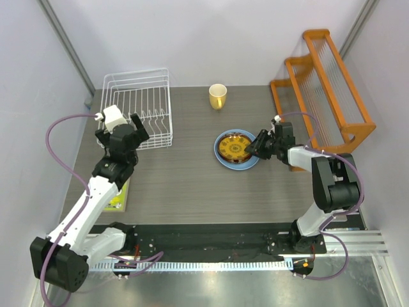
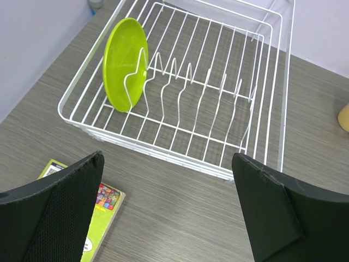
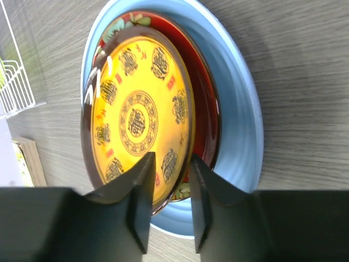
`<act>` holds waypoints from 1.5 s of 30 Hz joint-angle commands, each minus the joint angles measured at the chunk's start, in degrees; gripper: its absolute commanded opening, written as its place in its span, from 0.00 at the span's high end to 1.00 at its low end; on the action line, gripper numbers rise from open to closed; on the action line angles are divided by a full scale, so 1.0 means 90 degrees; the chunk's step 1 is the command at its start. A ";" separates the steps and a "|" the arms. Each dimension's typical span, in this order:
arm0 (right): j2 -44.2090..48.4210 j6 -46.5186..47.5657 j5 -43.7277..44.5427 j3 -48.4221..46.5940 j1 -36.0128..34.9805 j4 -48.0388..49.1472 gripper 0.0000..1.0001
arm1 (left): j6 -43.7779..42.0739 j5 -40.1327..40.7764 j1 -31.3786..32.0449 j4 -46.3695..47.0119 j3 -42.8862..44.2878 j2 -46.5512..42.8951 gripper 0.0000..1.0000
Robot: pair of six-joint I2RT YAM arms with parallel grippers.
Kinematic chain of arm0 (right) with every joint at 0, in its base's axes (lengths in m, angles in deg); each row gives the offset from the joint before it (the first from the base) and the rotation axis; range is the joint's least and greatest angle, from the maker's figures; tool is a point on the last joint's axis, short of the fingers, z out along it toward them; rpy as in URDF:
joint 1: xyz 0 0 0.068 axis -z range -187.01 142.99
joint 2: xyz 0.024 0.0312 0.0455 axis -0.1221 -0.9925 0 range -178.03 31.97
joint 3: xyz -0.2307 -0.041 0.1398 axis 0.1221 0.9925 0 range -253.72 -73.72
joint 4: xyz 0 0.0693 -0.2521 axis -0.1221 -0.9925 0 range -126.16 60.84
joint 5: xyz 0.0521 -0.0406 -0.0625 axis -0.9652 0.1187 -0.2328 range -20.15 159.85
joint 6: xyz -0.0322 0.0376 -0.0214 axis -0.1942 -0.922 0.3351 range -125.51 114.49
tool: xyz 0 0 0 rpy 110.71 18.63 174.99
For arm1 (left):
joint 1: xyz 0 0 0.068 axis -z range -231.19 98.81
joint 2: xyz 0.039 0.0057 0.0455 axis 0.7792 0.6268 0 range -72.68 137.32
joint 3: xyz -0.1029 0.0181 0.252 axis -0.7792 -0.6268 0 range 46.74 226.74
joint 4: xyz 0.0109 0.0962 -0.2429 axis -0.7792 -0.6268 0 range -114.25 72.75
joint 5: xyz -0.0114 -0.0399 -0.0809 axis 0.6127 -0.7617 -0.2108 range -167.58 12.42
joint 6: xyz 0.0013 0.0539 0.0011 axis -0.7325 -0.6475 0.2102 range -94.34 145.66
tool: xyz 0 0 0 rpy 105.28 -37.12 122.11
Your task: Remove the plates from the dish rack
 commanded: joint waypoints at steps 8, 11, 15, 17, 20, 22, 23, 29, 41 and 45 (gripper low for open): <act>0.0467 0.0599 0.0480 -0.0491 -0.0028 -0.0598 0.51 | -0.0315 0.0985 -0.0163 0.0476 0.0410 0.0811 0.00; 0.0808 0.0989 0.1124 -0.0725 -0.0047 -0.1340 0.46 | -0.0256 0.0712 -0.0679 0.0418 0.0742 0.1329 0.01; 0.1278 0.1303 0.1789 -0.0931 -0.0096 -0.1880 0.45 | -0.0168 0.0233 -0.1247 0.0544 0.1055 0.1945 0.01; 0.1454 0.1362 0.1984 -0.0951 -0.0096 -0.2026 0.43 | -0.0246 0.0252 -0.1500 0.0700 0.1221 0.2170 0.00; 0.1650 0.1430 0.2015 -0.0980 -0.0096 -0.2036 0.41 | -0.0373 0.0223 -0.1822 0.1042 0.1435 0.2677 0.00; 0.1631 0.1440 0.1985 -0.1038 -0.0096 -0.2036 0.41 | -0.0373 0.0029 -0.1979 0.1111 0.1679 0.3107 0.01; 0.1601 0.1450 0.1937 -0.1049 -0.0096 -0.2046 0.41 | -0.0383 -0.0001 -0.2019 0.1111 0.1767 0.3244 0.00; 0.1065 0.1538 0.1771 -0.1292 -0.0096 -0.1988 0.41 | -0.0509 -0.0216 -0.2390 0.1384 0.2363 0.4269 0.10; 0.0215 0.1499 0.1448 -0.1586 -0.0096 -0.1802 0.41 | -0.0617 -0.0421 -0.2527 0.1443 0.2852 0.5120 0.46; 0.0234 0.1479 0.1429 -0.1547 -0.0096 -0.1782 0.41 | -0.0608 -0.0441 -0.2566 0.1424 0.2852 0.5179 0.56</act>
